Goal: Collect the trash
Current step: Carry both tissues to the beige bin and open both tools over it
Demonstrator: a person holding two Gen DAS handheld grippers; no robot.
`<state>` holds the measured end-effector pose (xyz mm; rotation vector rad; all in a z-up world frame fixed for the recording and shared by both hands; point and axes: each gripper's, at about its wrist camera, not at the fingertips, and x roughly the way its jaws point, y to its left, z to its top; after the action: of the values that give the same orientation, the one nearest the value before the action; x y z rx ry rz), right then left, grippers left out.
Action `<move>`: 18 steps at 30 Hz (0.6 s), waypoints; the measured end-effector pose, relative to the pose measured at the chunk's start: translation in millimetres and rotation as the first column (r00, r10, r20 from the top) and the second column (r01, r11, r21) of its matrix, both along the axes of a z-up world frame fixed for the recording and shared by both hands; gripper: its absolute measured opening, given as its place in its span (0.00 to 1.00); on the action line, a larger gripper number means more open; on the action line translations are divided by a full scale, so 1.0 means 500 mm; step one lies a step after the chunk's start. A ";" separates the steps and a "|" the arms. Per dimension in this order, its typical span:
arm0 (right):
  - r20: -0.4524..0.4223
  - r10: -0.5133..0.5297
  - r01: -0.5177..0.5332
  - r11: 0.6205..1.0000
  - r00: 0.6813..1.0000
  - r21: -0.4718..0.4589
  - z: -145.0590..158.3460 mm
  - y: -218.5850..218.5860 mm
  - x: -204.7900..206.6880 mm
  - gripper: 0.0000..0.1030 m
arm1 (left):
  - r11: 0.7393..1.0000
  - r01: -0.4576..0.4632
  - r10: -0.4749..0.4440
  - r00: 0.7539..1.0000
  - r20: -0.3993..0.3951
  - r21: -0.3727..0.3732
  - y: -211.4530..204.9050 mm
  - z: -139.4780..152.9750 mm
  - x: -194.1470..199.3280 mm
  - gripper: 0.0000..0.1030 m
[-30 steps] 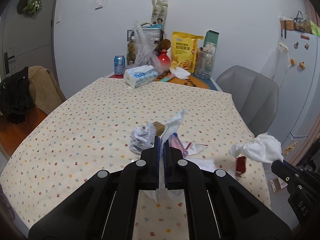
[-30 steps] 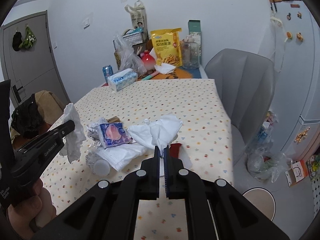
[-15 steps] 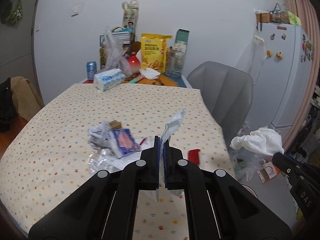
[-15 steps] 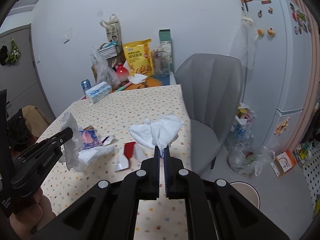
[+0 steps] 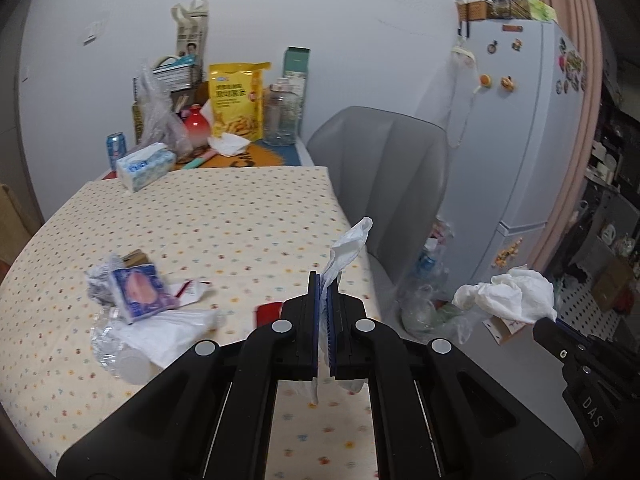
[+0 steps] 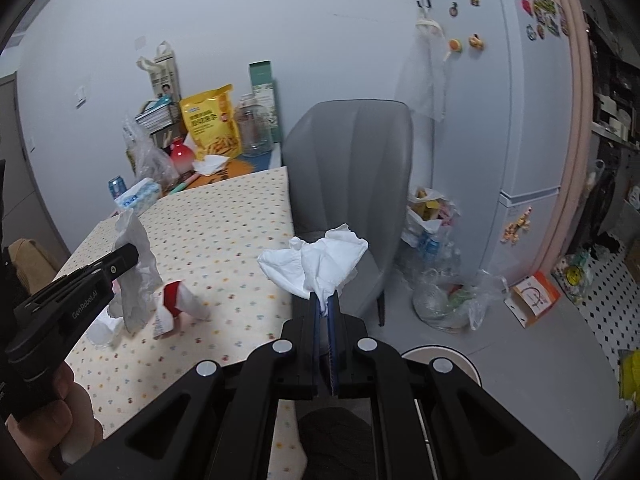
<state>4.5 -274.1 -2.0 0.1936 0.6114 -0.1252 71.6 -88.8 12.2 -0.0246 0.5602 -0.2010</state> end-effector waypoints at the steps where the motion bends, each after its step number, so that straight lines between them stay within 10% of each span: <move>1: -0.003 -0.009 0.009 1.000 1.000 0.003 -0.003 -0.011 -0.001 0.05 | 1.000 0.013 -0.013 1.000 -0.005 0.003 -0.015 -0.003 0.002 0.04; 18: -0.063 -0.170 0.175 0.982 0.983 0.075 -0.084 -0.199 -0.020 0.05 | 0.979 0.190 -0.182 0.978 -0.098 0.073 -0.242 -0.070 0.038 0.04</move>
<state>-5.6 -373.6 -44.0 0.3219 0.6563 -0.2746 90.4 -210.0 -22.5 0.0992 0.6620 -0.3609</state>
